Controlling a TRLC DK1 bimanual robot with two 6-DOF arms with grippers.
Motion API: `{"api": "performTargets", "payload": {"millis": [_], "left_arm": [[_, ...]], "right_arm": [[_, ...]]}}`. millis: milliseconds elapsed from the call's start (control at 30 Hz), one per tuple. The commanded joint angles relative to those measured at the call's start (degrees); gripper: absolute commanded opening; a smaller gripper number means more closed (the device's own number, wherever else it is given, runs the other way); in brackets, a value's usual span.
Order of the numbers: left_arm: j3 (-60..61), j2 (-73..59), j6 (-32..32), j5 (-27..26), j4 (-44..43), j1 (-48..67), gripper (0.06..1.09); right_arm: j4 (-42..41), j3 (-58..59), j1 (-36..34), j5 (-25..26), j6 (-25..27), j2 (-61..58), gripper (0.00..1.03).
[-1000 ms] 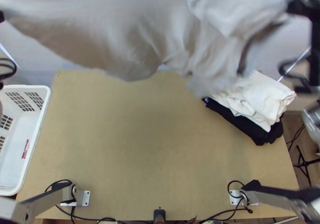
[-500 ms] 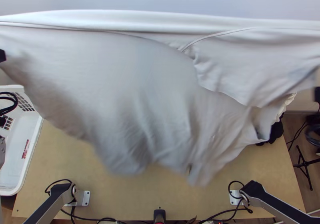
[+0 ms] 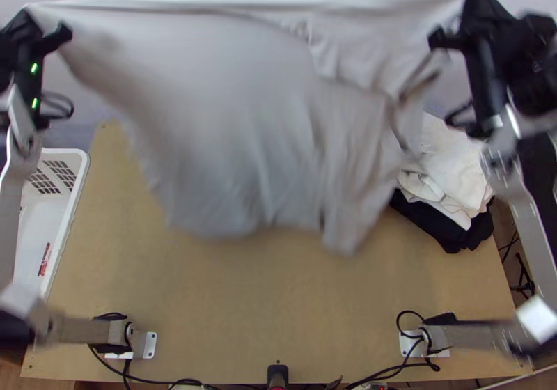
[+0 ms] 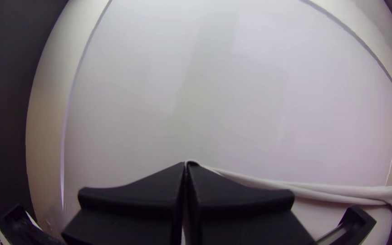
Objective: Fold the t-shirt
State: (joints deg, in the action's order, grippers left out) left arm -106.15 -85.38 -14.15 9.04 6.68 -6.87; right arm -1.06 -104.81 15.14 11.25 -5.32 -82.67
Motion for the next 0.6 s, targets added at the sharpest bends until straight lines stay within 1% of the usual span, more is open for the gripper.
{"api": "performTargets", "payload": {"millis": [0,100,233,333,400,467,567], "left_arm": [[-26.0,-18.8,-6.7,-1.7,13.4,0.1,0.09],[-25.9,-15.4,-6.5,-2.0,14.2,2.1,0.09],[-20.3,-7.3,-8.6,-2.0,14.6,2.6,0.09],[-17.2,-0.7,-10.3,-2.1,16.9,2.7,0.09],[-14.1,4.7,-12.0,-2.9,18.5,2.7,0.09],[-9.6,11.2,-12.9,-3.3,18.9,2.7,0.09],[-1.3,21.5,-13.2,-4.4,19.2,2.7,0.09]], "right_arm": [[12.5,-27.7,-6.4,-2.1,-7.9,-20.9,0.03],[12.6,-28.2,-5.5,-3.8,-7.9,-17.9,0.03],[17.1,-26.1,-2.0,-5.3,-7.9,-10.5,0.03],[20.2,-21.0,1.7,-5.4,-7.9,-2.2,0.03],[23.7,-18.6,3.9,-5.4,-8.6,3.2,0.03],[26.6,-15.7,6.2,-5.6,-9.5,9.1,0.03],[27.7,-9.5,8.8,-6.2,-9.5,18.8,0.03]]}}
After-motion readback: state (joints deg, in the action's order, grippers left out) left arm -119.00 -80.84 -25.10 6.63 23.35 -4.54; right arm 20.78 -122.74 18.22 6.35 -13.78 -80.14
